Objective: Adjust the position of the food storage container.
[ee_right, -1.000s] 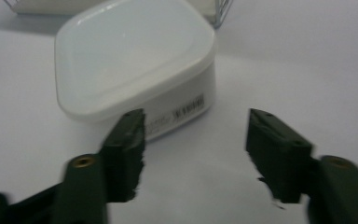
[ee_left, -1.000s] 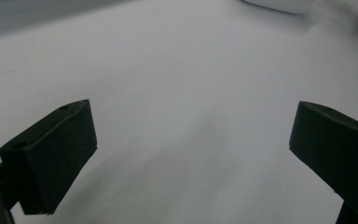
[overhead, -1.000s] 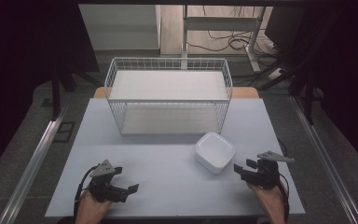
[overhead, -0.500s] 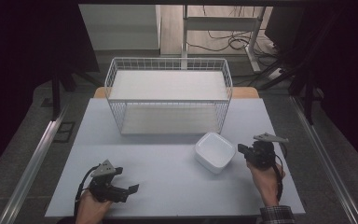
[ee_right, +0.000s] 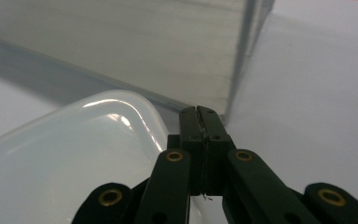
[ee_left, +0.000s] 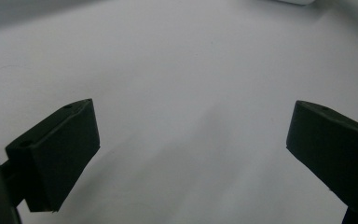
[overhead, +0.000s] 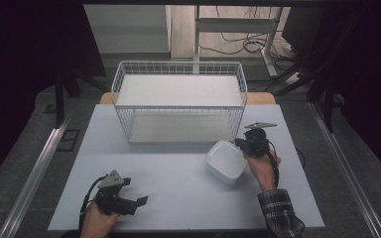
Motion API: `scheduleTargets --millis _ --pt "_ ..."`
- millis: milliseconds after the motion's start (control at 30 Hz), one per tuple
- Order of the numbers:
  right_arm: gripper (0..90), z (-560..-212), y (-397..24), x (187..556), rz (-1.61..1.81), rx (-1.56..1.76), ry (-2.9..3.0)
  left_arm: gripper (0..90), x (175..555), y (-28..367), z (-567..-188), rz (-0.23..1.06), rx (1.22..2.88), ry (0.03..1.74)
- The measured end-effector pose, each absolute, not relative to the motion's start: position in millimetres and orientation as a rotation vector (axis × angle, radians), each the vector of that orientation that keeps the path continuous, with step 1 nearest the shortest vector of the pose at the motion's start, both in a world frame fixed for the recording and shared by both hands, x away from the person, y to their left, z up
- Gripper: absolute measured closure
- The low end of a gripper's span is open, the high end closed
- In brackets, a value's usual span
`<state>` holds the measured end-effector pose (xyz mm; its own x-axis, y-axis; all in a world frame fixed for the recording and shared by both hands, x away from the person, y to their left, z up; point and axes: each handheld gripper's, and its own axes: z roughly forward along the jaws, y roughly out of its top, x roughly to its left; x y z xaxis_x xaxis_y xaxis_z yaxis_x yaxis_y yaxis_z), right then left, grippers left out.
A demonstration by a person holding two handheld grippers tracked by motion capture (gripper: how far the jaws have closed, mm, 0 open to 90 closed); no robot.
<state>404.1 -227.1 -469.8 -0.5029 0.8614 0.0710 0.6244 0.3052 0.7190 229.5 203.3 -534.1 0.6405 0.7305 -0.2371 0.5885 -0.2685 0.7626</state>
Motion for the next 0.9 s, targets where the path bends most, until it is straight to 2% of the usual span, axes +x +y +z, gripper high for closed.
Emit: scheduleTargets --millis 433,500,600,700,900 --pt "89.0 -470 -172 375 1.082 1.145 2.422 1.9 229 202 -534 0.201 1.975 1.033" --pt "89.0 -468 -175 373 1.09 1.135 2.402 1.9 229 202 -534 0.201 1.976 1.034" --pt "89.0 -460 -215 351 1.11 1.2 2.234 1.8 229 202 -534 0.201 1.977 1.041" --pt "89.0 -470 -236 334 1.077 1.235 2.203 1.7 229 201 -534 0.197 1.974 1.043" --pt "89.0 -487 -242 330 1.077 1.327 2.27 1.1 228 202 -532 0.191 1.961 1.042"
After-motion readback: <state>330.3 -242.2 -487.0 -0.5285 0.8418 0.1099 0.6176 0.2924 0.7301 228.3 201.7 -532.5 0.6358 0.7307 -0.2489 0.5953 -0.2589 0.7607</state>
